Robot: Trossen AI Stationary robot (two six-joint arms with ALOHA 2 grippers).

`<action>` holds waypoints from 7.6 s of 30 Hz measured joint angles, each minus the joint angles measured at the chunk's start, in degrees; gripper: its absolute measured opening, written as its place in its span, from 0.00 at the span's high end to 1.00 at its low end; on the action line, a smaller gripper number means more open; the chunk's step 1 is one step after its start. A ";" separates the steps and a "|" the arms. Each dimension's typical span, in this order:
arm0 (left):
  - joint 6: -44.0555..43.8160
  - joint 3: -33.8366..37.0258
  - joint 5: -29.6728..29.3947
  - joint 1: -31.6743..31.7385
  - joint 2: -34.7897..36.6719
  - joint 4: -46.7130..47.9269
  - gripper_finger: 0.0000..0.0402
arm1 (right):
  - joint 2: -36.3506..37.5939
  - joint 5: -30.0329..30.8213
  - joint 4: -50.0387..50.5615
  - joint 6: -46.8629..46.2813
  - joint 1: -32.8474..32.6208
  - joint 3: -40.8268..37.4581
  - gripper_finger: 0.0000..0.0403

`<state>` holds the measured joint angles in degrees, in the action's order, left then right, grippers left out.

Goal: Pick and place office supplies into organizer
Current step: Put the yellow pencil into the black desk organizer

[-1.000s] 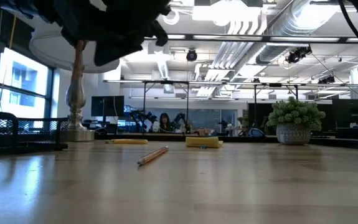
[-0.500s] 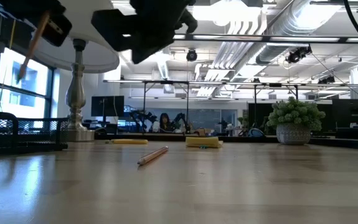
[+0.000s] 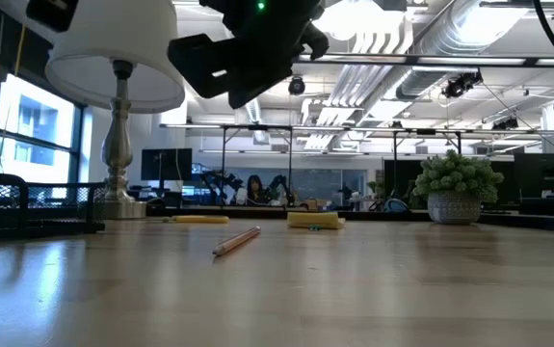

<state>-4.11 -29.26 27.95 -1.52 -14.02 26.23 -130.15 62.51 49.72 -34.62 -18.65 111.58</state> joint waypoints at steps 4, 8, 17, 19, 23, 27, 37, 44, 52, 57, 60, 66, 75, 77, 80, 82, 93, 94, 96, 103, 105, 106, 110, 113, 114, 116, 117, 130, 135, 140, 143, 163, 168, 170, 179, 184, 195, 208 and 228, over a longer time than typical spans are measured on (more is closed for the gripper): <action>-2.12 0.00 0.59 -0.02 -0.06 4.56 0.99 | 0.00 0.09 0.03 -0.06 0.00 -0.01 1.00; -4.10 0.04 -6.43 0.00 -0.55 6.07 0.99 | 0.00 0.30 -0.04 -0.04 0.00 -0.01 1.00; -7.88 0.07 -11.92 0.00 -0.51 6.66 0.99 | 0.00 0.03 0.61 -0.06 -0.42 -0.01 1.00; -8.60 0.07 -12.32 0.00 -0.49 6.62 0.99 | 0.00 0.06 0.92 -0.07 -0.61 -0.01 1.00; -10.93 0.07 -17.03 -0.02 -0.49 6.57 0.99 | 0.00 0.40 2.01 -0.20 -1.17 -0.01 1.00; -11.91 0.07 -20.12 0.00 -0.49 6.55 0.99 | 0.00 1.64 7.48 -5.24 -1.78 -0.01 1.00; -11.06 0.07 -29.81 0.00 -3.20 -7.03 0.99 | 2.38 0.09 14.82 -11.41 -1.01 0.05 0.99; -7.75 -2.66 -31.62 -0.02 -16.70 -19.25 0.99 | 2.56 -12.32 -0.36 12.51 6.03 0.05 0.99; -4.23 -18.47 -28.85 -5.85 -24.63 -3.30 0.99 | 3.39 -18.82 -1.38 24.12 12.39 0.05 1.00; -11.39 -20.61 -44.00 -19.98 -24.83 0.86 0.99 | 4.31 -26.35 -5.22 32.37 16.51 0.03 1.00; -17.75 -20.61 -56.56 -30.85 -25.92 3.36 0.99 | 4.66 -37.54 -11.22 38.43 19.09 0.03 1.00; -28.93 -20.62 -85.35 -50.00 -30.29 6.53 0.99 | 4.66 -52.93 -18.98 42.65 21.46 0.03 1.00; -52.47 -20.61 -98.75 -56.28 -36.86 22.59 0.99 | 4.66 -63.34 -19.12 46.72 21.68 0.03 1.00; -55.81 -20.61 -96.56 -56.24 -38.03 24.79 0.99 | 4.63 -66.56 -17.83 47.44 21.68 0.03 1.00; -59.95 -20.61 -94.59 -56.27 -39.60 27.23 0.99 | 4.61 -70.46 -17.05 48.41 21.65 0.03 1.00; -63.80 -20.61 -94.68 -56.28 -39.88 29.90 0.99 | 4.61 -71.17 -16.85 48.43 21.66 0.03 1.00; -72.72 -20.61 -83.21 -56.26 -38.75 42.57 0.99 | 4.57 -72.62 -15.72 45.81 20.83 0.03 1.00; -72.25 -20.61 -81.67 -56.26 -38.72 42.55 0.99 | 4.57 -72.62 -15.61 45.33 20.79 0.03 1.00; -71.52 -20.61 -79.14 -56.26 -38.73 42.46 0.99 | 4.57 -72.60 -15.35 44.53 20.47 0.03 1.00; -69.77 -19.60 -77.21 -56.26 -39.02 38.64 0.97 | 4.57 -72.51 -14.56 42.51 18.64 0.03 1.00; -69.16 -18.55 -76.99 -56.26 -39.04 36.39 0.97 | 4.57 -72.51 -14.39 42.06 18.03 0.03 1.00; -69.11 -17.93 -76.78 -56.26 -39.10 35.63 0.97 | 4.57 -72.35 -14.05 41.92 17.67 0.05 1.00; -69.23 -15.66 -75.45 -56.28 -39.11 32.22 0.98 | 4.57 -71.19 -12.97 41.68 16.33 0.03 1.00; -69.83 -14.28 -74.64 -56.28 -39.11 30.04 0.95 | 4.57 -69.90 -13.05 41.69 15.58 0.03 1.00; -69.83 -13.84 -74.42 -56.27 -39.12 29.01 0.94 | 4.57 -69.48 -13.05 41.69 15.46 0.03 1.00; -69.83 -13.06 -74.43 -56.26 -39.12 27.81 0.90 | 4.57 -69.03 -13.06 41.68 15.39 0.03 1.00; -69.84 -12.72 -74.43 -56.26 -39.13 27.00 0.88 | 4.57 -69.02 -13.10 41.65 15.39 0.03 1.00; -71.15 -11.04 -75.95 -56.24 -39.11 26.65 0.64 | 4.55 -69.04 -13.30 41.00 15.52 0.03 1.00; -72.06 -11.79 -79.74 -56.24 -38.85 31.01 0.60 | 4.52 -69.10 -13.05 40.32 15.63 0.03 1.00; -74.84 -17.12 -86.70 -56.22 -38.29 40.30 0.61 | 4.50 -69.10 -12.52 38.06 15.63 0.03 1.00; -69.34 -20.19 -90.22 -56.22 -38.25 40.52 0.62 | 4.50 -68.44 -11.23 36.47 15.50 0.03 1.00; -27.45 -18.29 -91.17 -52.93 -43.02 -3.91 0.78 | 11.76 -28.75 -4.31 18.08 1.44 0.08 1.00; -15.00 -18.21 -79.61 -47.08 -44.40 -14.00 0.81 | 11.76 -28.41 -2.29 9.46 -0.99 0.05 1.00; -11.20 -18.18 -74.10 -44.44 -44.75 -16.33 0.82 | 11.76 -28.44 -1.72 6.01 -2.33 0.05 1.00; 1.52 -18.18 -49.75 -32.28 -44.61 -22.39 0.90 | 9.87 -25.89 2.06 -10.29 -5.75 0.05 1.00; 5.60 -18.18 -38.13 -25.50 -44.44 -23.32 0.98 | 7.09 -26.89 2.05 -16.10 -6.18 0.05 0.97; 9.61 -11.38 -16.43 -12.64 -38.87 -29.11 1.00 | 5.64 -27.36 5.44 -25.13 -0.86 0.01 0.75; -2.15 -4.20 -6.47 -4.15 -27.56 -32.39 0.99 | 3.71 -34.31 5.30 -33.04 7.08 0.01 0.72; -3.15 -4.96 -6.53 -4.11 -27.09 -32.91 0.93 | -4.70 -49.98 2.85 -37.47 8.04 1.21 0.72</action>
<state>-7.27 -34.22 21.42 -5.63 -41.10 -6.68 -134.85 12.53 52.57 -72.09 -10.61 112.79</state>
